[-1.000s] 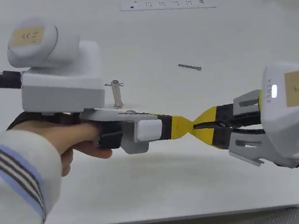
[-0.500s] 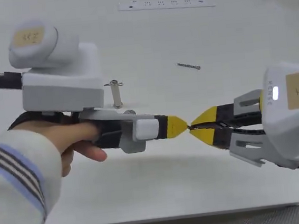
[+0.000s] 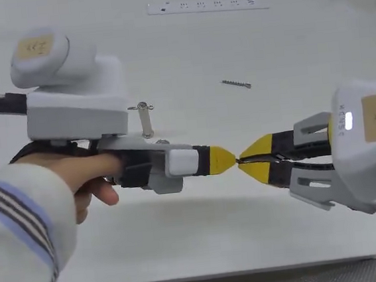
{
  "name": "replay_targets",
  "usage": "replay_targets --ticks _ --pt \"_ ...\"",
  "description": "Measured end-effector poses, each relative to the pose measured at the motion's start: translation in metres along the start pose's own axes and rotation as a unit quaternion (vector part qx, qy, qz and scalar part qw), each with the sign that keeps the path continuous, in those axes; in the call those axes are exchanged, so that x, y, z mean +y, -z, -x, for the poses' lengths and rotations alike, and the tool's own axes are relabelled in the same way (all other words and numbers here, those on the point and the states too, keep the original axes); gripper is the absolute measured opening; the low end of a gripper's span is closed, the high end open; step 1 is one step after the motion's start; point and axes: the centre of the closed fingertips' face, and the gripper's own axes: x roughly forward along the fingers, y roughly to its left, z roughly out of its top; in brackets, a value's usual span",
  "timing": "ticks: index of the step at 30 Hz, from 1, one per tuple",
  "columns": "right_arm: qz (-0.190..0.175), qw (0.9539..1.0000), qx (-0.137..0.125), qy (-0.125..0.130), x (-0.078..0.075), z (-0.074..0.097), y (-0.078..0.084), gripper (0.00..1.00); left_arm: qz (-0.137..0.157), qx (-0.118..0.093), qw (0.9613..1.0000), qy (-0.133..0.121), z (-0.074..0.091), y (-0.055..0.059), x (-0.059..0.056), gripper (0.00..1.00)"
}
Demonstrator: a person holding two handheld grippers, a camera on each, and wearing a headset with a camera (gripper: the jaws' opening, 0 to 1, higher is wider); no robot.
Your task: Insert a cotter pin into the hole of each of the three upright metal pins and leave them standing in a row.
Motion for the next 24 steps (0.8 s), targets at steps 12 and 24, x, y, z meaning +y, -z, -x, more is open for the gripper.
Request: replay_targets --ticks 12,24 --pt "0.004 0.9999 -0.007 -0.014 0.0034 -0.0006 -0.0014 0.03 -0.01 0.005 0.9999 -0.001 0.0027 0.0019 0.0007 0.01" --pt "-0.01 0.9997 -0.012 -0.018 0.002 -0.0008 0.0001 0.04 -0.023 0.0 0.9997 -0.004 0.0089 0.0005 0.003 0.0"
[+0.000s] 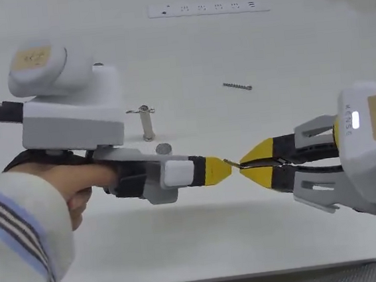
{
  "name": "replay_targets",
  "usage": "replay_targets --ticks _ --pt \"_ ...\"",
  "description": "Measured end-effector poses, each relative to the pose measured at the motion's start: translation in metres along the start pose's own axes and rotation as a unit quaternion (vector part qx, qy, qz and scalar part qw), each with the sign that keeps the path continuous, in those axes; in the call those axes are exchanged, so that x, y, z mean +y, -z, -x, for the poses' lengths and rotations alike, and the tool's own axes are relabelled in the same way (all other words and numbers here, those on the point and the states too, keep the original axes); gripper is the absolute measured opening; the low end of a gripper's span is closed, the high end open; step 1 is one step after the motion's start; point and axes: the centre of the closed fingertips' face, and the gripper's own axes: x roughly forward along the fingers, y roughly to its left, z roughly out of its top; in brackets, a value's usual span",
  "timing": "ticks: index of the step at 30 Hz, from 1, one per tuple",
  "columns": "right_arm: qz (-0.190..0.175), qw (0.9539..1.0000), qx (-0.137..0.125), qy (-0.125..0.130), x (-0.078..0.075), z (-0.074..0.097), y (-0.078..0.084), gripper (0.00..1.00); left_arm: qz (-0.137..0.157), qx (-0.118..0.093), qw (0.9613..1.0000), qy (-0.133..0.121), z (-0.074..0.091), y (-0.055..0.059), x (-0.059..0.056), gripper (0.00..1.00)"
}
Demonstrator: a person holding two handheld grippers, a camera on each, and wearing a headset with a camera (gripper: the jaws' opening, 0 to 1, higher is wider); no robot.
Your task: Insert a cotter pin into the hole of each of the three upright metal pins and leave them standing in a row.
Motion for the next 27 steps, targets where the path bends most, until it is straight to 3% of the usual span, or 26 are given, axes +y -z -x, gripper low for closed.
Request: replay_targets --ticks 8,14,19,27 --pt "0.001 1.0 0.002 0.0 0.001 -0.001 0.0 0.04 0.011 -0.003 0.9999 0.012 -0.002 0.001 -0.006 0.0" --pt "0.006 1.0 0.004 0.002 0.002 -0.001 0.0 0.03 -0.009 -0.004 0.9999 0.014 -0.004 0.004 -0.008 0.0" --pt "0.009 0.9999 0.004 0.009 0.002 0.0 0.0 0.03 -0.011 -0.004 0.9998 0.014 -0.005 0.006 -0.009 0.09" --pt "0.033 0.999 0.011 0.029 0.0 0.002 0.001 0.03 0.017 -0.011 0.9996 0.019 -0.007 0.005 -0.006 0.11"
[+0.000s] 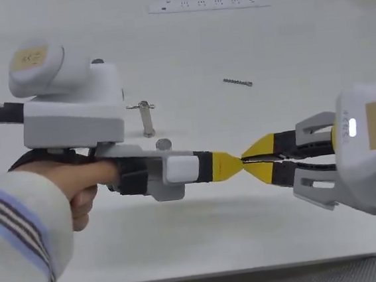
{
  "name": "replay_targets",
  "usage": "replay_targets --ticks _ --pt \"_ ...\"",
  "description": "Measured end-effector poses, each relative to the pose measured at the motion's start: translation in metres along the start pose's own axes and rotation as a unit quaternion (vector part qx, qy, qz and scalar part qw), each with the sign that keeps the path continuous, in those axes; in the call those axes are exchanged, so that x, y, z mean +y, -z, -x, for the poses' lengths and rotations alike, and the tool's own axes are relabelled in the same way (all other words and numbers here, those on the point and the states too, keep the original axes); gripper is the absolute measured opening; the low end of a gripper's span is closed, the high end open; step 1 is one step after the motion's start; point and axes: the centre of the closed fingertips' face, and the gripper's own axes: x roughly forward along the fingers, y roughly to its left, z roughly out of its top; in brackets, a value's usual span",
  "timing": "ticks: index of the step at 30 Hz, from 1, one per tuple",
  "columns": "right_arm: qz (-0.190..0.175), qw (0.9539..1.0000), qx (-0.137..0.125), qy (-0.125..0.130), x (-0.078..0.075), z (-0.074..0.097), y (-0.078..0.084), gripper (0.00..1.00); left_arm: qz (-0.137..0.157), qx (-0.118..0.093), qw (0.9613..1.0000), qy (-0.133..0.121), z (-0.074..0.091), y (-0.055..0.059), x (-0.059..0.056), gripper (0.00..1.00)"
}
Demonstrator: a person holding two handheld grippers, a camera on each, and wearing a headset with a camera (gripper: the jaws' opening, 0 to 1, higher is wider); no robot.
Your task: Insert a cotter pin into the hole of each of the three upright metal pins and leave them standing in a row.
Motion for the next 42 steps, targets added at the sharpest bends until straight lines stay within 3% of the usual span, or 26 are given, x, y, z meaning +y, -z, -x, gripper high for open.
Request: replay_targets --ticks 10,16,25,42 --pt "0.03 0.9994 0.015 0.006 0.0011 -0.0014 0.0026 0.02 0.041 -0.013 0.999 0.007 -0.0021 -0.0066 -0.002 0.14" --pt "0.037 0.9992 0.015 0.008 0.0004 -0.0017 0.0007 0.02 0.066 -0.013 0.9977 0.004 -0.0024 -0.0083 0.0004 0.05" --pt "0.058 0.9981 0.017 0.013 -0.0012 -0.001 -0.002 0.02 0.101 -0.005 0.9949 0.01 -0.0024 -0.0048 0.0014 0.03" --pt "0.08 0.9964 0.018 0.021 -0.0036 -0.0007 -0.0043 0.02 0.127 -0.017 0.9918 0.005 -0.0034 -0.0093 0.0037 0.02"
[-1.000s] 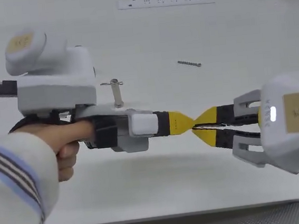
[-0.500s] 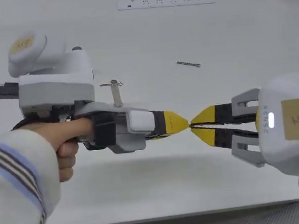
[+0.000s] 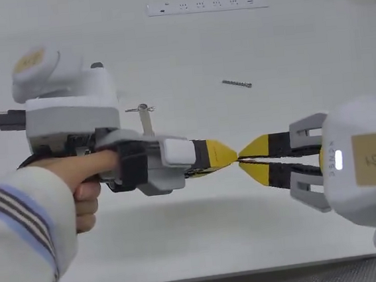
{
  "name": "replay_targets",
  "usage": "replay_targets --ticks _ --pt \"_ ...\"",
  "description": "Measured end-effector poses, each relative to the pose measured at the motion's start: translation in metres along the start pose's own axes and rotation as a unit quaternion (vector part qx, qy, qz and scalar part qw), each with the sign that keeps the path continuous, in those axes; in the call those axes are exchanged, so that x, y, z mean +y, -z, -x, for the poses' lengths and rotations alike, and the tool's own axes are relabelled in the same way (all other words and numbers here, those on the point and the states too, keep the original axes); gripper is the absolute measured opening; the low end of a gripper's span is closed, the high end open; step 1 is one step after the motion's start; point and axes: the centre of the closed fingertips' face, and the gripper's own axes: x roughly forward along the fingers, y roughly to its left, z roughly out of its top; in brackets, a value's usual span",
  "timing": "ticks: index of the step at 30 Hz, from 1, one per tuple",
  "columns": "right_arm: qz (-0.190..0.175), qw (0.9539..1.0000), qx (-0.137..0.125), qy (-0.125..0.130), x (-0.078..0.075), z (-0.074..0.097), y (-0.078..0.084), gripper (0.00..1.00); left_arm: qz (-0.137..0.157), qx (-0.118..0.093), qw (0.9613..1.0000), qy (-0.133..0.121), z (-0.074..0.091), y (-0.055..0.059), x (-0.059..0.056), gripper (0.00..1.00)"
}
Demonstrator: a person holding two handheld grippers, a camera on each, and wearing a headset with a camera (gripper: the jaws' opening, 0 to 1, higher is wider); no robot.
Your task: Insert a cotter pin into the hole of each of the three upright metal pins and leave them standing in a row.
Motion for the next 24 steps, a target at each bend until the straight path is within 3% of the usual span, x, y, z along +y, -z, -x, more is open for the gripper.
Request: replay_targets --ticks 19,24 --pt "0.014 0.9999 0.003 0.002 0.0015 -0.0004 -0.0013 0.03 0.006 0.01 0.9999 -0.005 0.0008 0.0012 0.0036 0.01" --pt "0.021 0.9998 0.005 -0.002 0.0043 -0.0009 -0.0013 0.03 -0.009 0.017 0.9998 -0.01 0.001 0.0039 0.0044 0.01"
